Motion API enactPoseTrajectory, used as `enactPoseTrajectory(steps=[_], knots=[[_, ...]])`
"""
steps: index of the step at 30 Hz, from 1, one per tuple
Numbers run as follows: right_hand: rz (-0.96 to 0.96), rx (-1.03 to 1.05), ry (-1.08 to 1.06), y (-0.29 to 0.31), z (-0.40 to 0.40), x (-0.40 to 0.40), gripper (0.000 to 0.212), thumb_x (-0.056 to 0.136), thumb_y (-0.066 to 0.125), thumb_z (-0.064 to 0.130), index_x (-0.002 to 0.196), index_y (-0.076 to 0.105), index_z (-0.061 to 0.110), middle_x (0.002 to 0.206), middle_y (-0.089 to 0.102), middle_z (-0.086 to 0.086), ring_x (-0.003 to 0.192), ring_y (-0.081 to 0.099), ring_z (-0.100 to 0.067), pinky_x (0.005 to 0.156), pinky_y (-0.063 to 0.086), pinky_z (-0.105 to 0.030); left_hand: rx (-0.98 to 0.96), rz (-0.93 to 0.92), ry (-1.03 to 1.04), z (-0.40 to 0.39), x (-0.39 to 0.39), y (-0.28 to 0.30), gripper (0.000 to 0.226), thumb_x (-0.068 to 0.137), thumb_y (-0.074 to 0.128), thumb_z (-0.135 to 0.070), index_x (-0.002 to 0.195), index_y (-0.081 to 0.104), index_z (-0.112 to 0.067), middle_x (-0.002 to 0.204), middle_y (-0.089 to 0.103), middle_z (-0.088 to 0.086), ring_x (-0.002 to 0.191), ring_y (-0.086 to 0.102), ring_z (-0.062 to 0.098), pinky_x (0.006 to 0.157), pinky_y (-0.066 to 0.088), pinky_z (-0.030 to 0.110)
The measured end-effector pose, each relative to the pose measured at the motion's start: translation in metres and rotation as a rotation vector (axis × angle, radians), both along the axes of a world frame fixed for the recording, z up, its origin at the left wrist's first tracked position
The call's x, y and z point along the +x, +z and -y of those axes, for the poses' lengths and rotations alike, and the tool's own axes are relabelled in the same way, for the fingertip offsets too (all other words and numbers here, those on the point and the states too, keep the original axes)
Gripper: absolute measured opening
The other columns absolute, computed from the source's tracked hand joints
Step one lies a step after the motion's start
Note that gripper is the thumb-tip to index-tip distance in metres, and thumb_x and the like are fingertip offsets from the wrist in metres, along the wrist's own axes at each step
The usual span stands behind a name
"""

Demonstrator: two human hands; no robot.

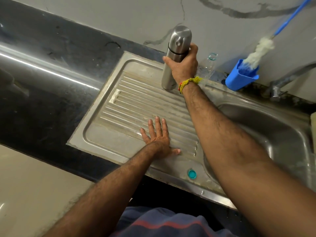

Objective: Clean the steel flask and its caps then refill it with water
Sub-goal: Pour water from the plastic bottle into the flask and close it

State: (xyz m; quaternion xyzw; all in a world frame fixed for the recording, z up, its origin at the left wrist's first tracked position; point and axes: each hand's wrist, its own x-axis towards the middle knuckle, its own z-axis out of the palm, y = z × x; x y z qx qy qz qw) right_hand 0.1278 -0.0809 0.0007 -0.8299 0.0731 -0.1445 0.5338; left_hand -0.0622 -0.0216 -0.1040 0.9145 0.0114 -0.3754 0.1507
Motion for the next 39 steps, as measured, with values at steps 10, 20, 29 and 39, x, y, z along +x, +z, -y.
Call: enactPoseTrajectory(steps=[10,20,29,39], knots=[[-0.064,-0.064,0.138,-0.002,0.024,-0.096,0.080,0.069,0.089,0.018,0.135,0.047,0.006,0.135,0.058,-0.012,0.119,0.057,-0.021,0.100,0.046,-0.024,-0.004,0.054,0.011,0.000,-0.006,0.006,0.141,0.077,0.059,-0.083,0.149,-0.039,-0.012,0.153,-0.049,0.014,0.140,-0.044,0.043,0.110,-0.019,0.074],[-0.540,-0.277,0.348,-0.045,0.129,-0.235,0.015,0.072,0.087,0.016,0.083,0.077,0.013,0.079,0.076,-0.004,0.077,0.072,-0.015,0.080,0.059,-0.039,0.102,0.193,0.061,0.020,-0.005,0.018,0.130,0.078,0.071,-0.070,0.161,-0.012,-0.014,0.169,-0.014,0.017,0.156,-0.013,0.037,0.117,-0.003,0.069],[-0.748,-0.721,0.588,-0.057,0.143,-0.266,0.032,0.073,0.083,0.032,0.096,0.068,0.016,0.104,0.071,-0.009,0.100,0.065,-0.029,0.080,0.050,-0.031,-0.467,0.644,0.446,0.058,0.057,0.040,0.097,0.084,0.082,-0.035,0.157,0.025,-0.004,0.158,0.039,0.015,0.147,0.036,0.029,0.121,0.027,0.032],[-0.627,-0.420,0.417,-0.057,0.175,-0.216,0.013,0.071,0.076,0.009,0.073,0.065,0.015,0.073,0.068,-0.003,0.069,0.064,-0.020,0.060,0.043,-0.024,-0.608,0.722,0.763,0.100,0.145,0.055,0.122,0.072,0.092,-0.038,0.159,0.014,-0.003,0.157,0.039,0.017,0.146,0.038,0.028,0.121,0.028,0.029]])
